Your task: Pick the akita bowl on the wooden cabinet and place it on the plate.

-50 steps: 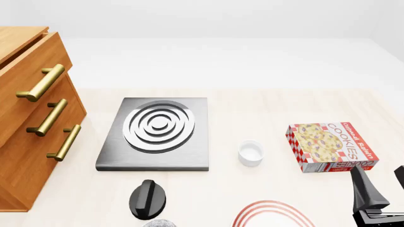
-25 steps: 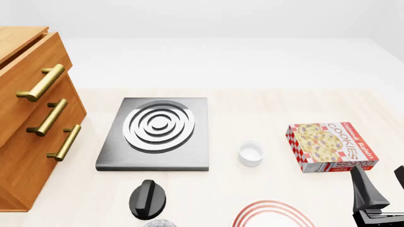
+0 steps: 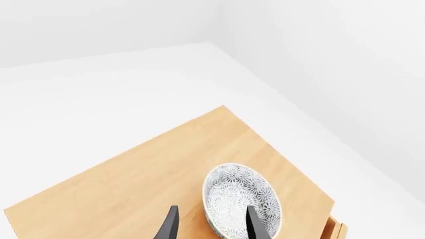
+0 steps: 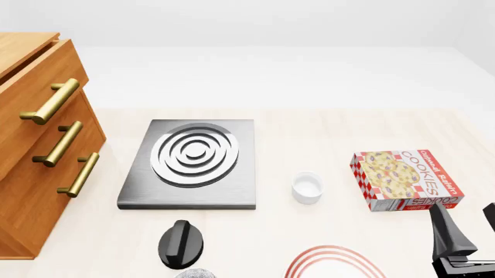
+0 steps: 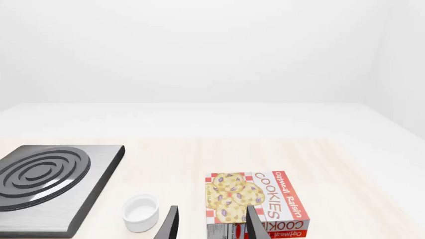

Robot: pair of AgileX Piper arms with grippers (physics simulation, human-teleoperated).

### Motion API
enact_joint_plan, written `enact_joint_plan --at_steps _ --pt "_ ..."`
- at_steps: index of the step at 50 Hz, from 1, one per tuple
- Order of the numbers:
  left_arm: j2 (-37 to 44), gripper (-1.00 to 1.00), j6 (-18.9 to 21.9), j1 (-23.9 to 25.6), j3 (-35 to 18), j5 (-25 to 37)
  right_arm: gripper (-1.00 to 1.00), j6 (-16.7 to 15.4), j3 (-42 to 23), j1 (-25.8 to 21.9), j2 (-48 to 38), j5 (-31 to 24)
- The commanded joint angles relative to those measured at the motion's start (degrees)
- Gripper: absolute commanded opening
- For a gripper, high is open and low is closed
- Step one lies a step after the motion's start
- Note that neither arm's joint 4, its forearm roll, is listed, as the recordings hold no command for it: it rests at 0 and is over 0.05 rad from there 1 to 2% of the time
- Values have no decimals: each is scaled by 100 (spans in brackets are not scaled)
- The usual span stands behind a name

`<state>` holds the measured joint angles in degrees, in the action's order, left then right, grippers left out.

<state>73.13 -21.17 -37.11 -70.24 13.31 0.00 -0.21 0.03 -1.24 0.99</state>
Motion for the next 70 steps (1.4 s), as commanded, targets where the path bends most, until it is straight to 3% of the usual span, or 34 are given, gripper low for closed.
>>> enact_joint_plan --at_steps 1,70 --pt "105 100 13 28 23 -72 100 0 0 0 1 -1" --pt "609 100 169 221 195 -454 100 0 0 0 2 -1"
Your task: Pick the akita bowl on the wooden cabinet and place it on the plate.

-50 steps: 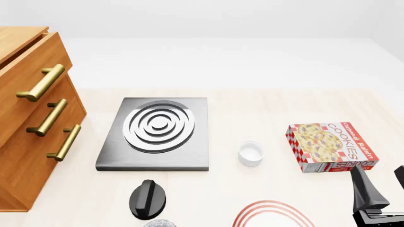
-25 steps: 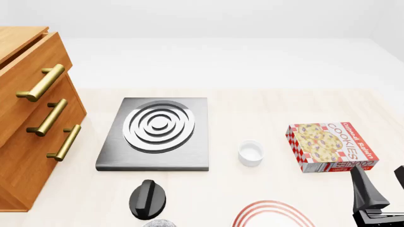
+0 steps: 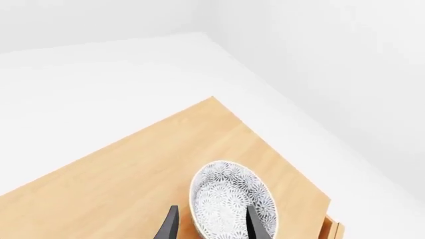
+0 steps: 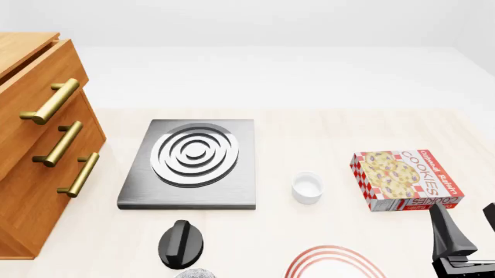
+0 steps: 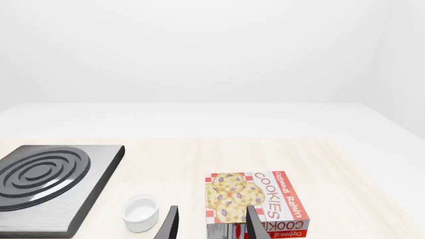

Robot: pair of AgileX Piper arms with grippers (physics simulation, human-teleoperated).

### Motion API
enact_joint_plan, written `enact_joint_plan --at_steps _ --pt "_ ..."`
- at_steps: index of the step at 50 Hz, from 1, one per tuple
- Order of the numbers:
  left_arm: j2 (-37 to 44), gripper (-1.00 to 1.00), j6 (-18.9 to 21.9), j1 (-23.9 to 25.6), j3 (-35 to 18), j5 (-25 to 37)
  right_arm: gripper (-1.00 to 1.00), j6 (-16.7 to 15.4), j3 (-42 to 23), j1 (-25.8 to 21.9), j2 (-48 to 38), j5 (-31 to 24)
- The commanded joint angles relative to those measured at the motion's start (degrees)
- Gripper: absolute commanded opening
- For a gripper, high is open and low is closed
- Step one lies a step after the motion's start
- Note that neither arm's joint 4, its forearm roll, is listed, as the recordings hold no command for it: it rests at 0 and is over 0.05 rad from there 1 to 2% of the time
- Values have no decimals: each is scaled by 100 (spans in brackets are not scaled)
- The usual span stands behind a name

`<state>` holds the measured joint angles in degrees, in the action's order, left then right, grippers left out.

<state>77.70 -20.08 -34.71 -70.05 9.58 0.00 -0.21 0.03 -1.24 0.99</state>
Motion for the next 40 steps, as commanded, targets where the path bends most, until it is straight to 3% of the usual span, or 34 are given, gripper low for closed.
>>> enact_joint_plan --at_steps 1,6,17,40 --pt "106 -100 111 -130 196 -122 100 0 0 0 -2 1" --pt "-85 -100 236 -193 344 -350 100 1 0 0 -1 0" --pt "-513 -100 94 -113 473 -425 100 0 0 -1 -2 1" --pt "-1448 -100 -465 439 91 420 100 0 0 0 -2 1"
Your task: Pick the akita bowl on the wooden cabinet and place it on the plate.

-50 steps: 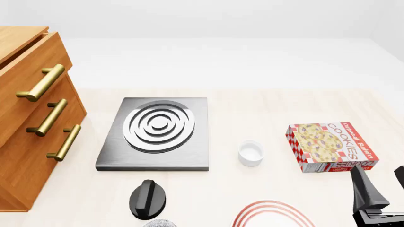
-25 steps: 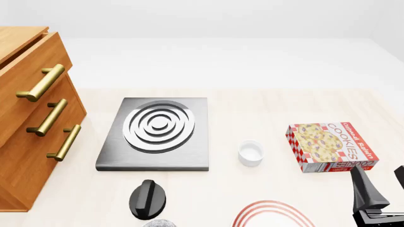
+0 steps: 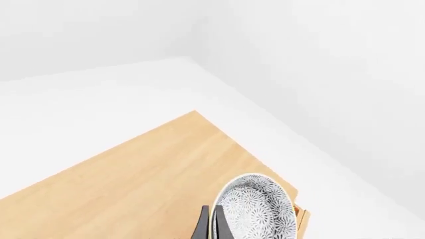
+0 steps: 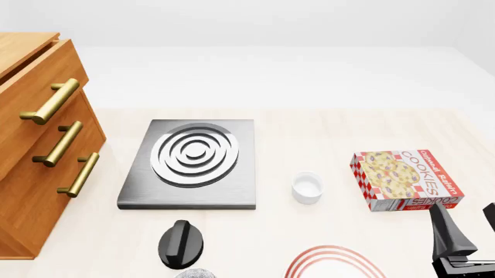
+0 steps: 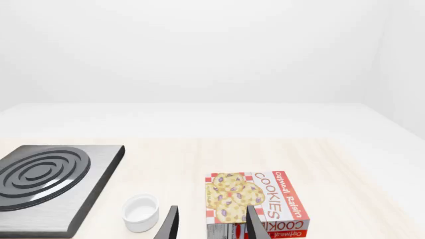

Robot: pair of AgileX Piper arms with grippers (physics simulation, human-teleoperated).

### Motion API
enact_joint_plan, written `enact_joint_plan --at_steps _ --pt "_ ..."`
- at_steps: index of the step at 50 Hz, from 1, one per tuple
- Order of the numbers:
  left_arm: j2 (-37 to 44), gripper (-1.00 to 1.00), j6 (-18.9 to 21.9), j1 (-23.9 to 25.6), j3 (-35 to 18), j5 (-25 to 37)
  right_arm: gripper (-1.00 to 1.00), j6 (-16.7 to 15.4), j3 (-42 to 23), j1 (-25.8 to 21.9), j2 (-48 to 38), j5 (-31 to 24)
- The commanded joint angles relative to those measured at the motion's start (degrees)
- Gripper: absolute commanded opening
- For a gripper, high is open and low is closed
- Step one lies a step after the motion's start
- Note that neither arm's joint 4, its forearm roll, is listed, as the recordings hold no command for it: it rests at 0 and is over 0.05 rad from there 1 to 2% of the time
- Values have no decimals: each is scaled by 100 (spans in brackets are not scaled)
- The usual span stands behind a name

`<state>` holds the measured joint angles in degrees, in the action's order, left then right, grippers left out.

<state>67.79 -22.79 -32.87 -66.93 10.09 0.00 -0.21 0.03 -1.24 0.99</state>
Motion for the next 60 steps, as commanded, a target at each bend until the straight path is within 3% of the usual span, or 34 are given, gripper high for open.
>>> enact_joint_plan --at_steps 1,42,60 --pt "-458 -100 -194 254 -222 369 100 0 0 0 -2 1" --pt "-1321 -100 -286 978 -723 1219 100 0 0 0 1 -1" --pt "-1441 -100 -239 1586 -780 1361 100 -1 0 0 -1 0"
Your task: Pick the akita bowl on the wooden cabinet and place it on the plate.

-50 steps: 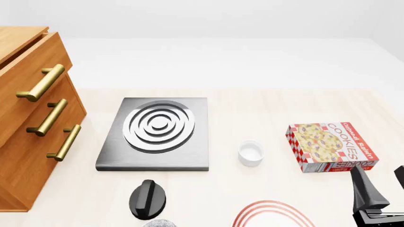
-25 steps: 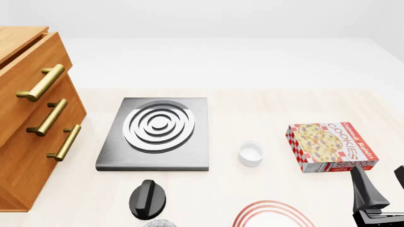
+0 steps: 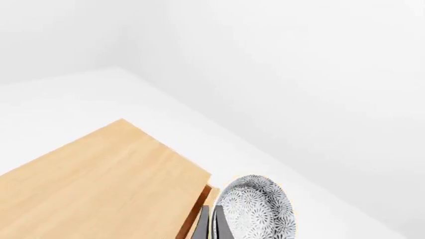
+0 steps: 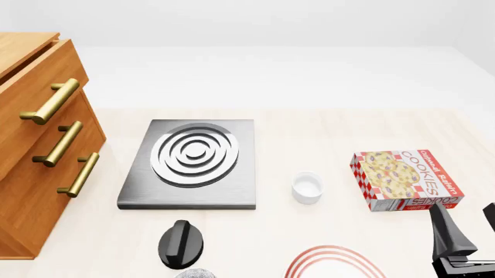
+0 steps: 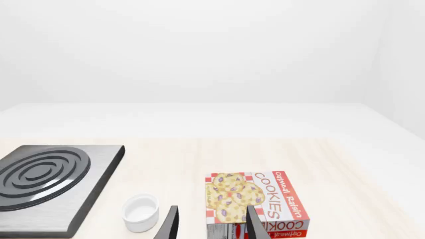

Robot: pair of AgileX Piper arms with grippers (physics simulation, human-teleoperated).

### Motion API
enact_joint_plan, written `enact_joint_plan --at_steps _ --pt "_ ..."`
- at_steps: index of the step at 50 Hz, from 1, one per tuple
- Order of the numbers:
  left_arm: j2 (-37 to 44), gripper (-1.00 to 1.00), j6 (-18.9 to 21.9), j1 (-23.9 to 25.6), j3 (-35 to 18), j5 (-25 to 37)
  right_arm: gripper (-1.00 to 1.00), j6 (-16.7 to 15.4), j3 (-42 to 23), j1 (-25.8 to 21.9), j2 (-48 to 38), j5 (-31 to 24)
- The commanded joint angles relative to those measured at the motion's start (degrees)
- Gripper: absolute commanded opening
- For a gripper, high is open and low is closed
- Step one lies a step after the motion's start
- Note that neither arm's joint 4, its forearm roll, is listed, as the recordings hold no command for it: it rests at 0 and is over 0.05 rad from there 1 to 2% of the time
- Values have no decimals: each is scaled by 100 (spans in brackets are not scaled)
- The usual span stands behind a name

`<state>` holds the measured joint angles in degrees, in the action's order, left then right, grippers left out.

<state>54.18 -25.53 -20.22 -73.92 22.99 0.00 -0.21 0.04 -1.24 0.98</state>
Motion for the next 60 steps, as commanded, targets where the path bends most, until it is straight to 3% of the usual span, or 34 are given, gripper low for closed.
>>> enact_joint_plan --at_steps 1,60 --pt "-89 -100 36 359 -83 84 100 0 0 0 -1 0" --pt "-357 -100 296 1547 163 244 100 0 0 0 -3 1"
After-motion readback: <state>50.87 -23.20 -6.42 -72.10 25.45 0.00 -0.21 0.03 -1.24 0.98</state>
